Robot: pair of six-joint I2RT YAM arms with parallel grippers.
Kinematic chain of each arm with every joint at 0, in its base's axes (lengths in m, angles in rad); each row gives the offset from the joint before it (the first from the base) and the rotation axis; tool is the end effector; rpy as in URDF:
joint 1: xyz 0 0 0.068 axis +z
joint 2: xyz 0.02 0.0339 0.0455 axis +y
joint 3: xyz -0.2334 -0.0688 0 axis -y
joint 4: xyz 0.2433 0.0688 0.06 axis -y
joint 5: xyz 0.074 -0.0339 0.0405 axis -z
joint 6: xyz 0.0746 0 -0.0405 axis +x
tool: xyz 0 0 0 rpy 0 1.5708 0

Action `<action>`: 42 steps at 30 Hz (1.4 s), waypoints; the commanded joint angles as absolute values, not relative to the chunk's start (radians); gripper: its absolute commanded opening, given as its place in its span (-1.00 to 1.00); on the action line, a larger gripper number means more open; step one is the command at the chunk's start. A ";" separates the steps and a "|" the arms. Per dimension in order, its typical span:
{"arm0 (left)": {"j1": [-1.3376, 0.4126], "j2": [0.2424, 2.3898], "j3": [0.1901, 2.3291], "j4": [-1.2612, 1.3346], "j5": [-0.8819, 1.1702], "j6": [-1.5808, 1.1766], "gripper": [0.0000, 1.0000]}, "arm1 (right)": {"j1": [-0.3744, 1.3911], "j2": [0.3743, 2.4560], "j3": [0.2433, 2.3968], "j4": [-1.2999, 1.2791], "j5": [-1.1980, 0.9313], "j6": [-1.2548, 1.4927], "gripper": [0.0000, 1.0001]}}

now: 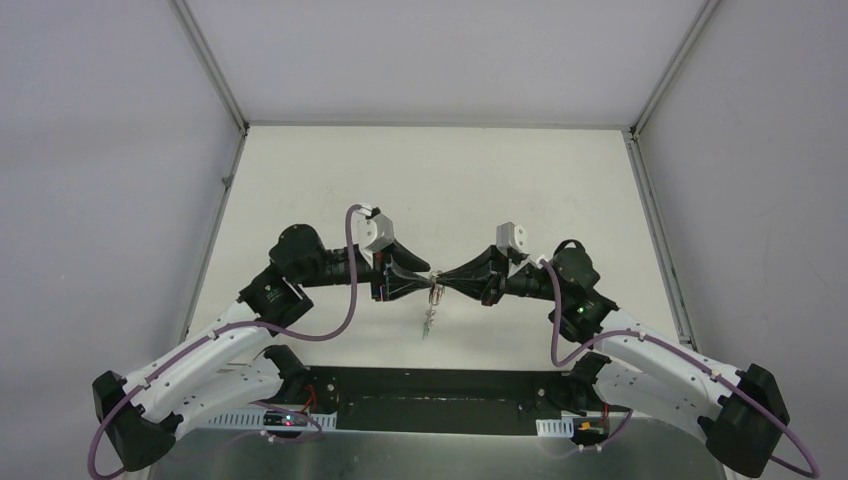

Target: Put the keys on the keyring

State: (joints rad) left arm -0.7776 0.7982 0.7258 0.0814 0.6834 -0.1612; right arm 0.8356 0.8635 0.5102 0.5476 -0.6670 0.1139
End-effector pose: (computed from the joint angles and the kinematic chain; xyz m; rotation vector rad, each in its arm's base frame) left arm 0.1351 -0.1991 0.3241 1.0395 1.3596 -1.2462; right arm 0.1318 0.2145 0.2886 -1.0597 1.1160 1.2253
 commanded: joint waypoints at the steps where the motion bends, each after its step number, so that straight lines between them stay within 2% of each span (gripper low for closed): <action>1: -0.775 0.799 0.719 0.107 0.710 -0.074 -0.30 | 0.839 0.834 0.522 0.598 -0.654 0.129 -1.00; 12: -0.777 0.827 0.710 0.129 0.717 -0.046 -0.43 | 0.839 0.833 0.522 0.595 -0.650 0.130 -1.00; 18: -0.780 0.842 0.710 0.135 0.741 -0.025 -0.72 | 0.839 0.829 0.522 0.591 -0.648 0.129 -1.00; 21: -0.782 0.843 0.711 0.135 0.757 -0.019 -0.97 | 0.839 0.827 0.519 0.591 -0.642 0.129 -1.00; 22: -0.781 0.843 0.711 0.135 0.759 -0.018 -1.00 | 0.839 0.825 0.519 0.591 -0.641 0.128 -1.00; 29: -0.782 0.822 0.740 0.098 0.736 -0.049 -1.00 | 0.839 0.817 0.517 0.574 -0.621 0.127 -0.98; 30: -0.782 0.821 0.758 0.063 0.730 -0.050 -1.00 | 0.839 0.812 0.517 0.566 -0.614 0.124 -0.89; 32: -0.782 0.826 0.802 -0.031 0.714 -0.048 -1.00 | 0.839 0.799 0.517 0.546 -0.601 0.115 -0.55; 33: -0.782 0.832 0.828 -0.098 0.704 -0.047 -1.00 | 0.839 0.792 0.517 0.536 -0.601 0.115 -0.55; 34: -0.781 0.838 0.852 -0.144 0.697 -0.045 -1.00 | 0.839 0.784 0.517 0.527 -0.591 0.109 -0.20; 38: -0.790 0.875 0.966 -0.344 0.659 -0.034 -1.00 | 0.839 0.759 0.517 0.498 -0.569 0.104 0.31; 40: -0.803 0.898 1.032 -0.445 0.627 -0.013 -1.00 | 0.839 0.752 0.516 0.496 -0.561 0.104 0.42; 42: -0.827 0.929 1.103 -0.548 0.578 0.008 -1.00 | 0.839 0.756 0.519 0.495 -0.562 0.103 0.43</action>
